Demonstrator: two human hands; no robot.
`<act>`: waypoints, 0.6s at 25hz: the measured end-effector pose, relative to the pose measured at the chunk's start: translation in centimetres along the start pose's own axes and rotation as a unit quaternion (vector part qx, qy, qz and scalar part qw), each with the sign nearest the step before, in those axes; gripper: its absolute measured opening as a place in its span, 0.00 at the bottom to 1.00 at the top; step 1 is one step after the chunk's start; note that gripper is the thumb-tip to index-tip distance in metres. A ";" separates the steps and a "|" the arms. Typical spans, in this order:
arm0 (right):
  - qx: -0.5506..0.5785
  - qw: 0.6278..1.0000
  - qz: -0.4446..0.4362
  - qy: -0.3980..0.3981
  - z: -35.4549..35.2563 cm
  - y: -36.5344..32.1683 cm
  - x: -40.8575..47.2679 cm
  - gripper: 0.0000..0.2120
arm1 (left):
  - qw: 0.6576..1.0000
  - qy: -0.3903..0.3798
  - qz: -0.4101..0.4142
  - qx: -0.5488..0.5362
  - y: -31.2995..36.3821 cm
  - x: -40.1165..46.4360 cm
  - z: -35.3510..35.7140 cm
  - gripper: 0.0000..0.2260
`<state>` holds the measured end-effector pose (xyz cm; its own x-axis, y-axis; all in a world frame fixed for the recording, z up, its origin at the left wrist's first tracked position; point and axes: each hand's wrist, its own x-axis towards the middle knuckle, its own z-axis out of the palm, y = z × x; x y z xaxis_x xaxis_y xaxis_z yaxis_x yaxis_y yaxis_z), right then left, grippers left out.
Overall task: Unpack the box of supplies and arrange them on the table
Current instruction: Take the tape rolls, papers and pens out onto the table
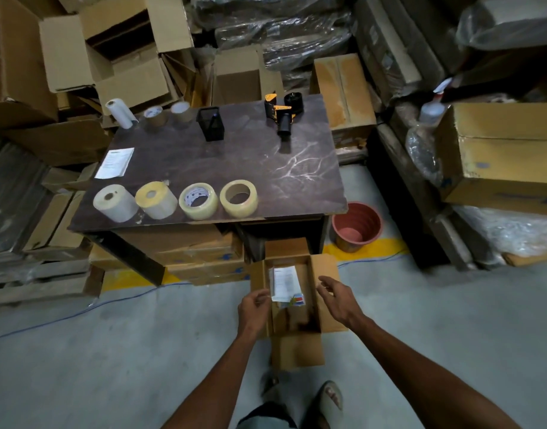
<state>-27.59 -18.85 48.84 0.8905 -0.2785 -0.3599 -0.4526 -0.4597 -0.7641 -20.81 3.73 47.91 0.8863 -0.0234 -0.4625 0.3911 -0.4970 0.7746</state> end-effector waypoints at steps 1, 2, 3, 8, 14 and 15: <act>0.001 1.000 0.000 0.001 0.2 0.4 0.2 0.21 | 1.000 -0.008 -0.003 0.000 -0.1 0.2 0.2 0.09; -0.002 1.000 0.004 0.001 0.3 0.5 0.3 0.20 | 1.000 -0.015 -0.005 0.000 0.1 0.4 0.4 0.08; -0.004 1.000 0.005 0.000 0.6 0.7 0.5 0.21 | 1.000 -0.020 -0.004 0.003 0.1 0.5 0.5 0.08; 0.011 0.999 0.048 0.011 3.0 1.7 2.2 0.22 | 0.998 -0.056 0.025 0.026 -0.8 2.7 1.0 0.09; 0.025 0.996 0.090 0.008 9.3 7.1 7.8 0.16 | 0.996 -0.069 0.028 0.055 -6.1 8.4 3.6 0.11; 0.029 0.995 0.096 0.003 10.5 8.5 9.0 0.16 | 0.996 -0.069 0.030 0.057 -7.5 9.6 4.4 0.11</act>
<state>-22.96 -16.40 33.50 0.7871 -0.3619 -0.4995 -0.6112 -0.3479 -0.7110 -16.36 3.38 35.77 0.8612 -0.1708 -0.4787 0.3021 -0.5854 0.7523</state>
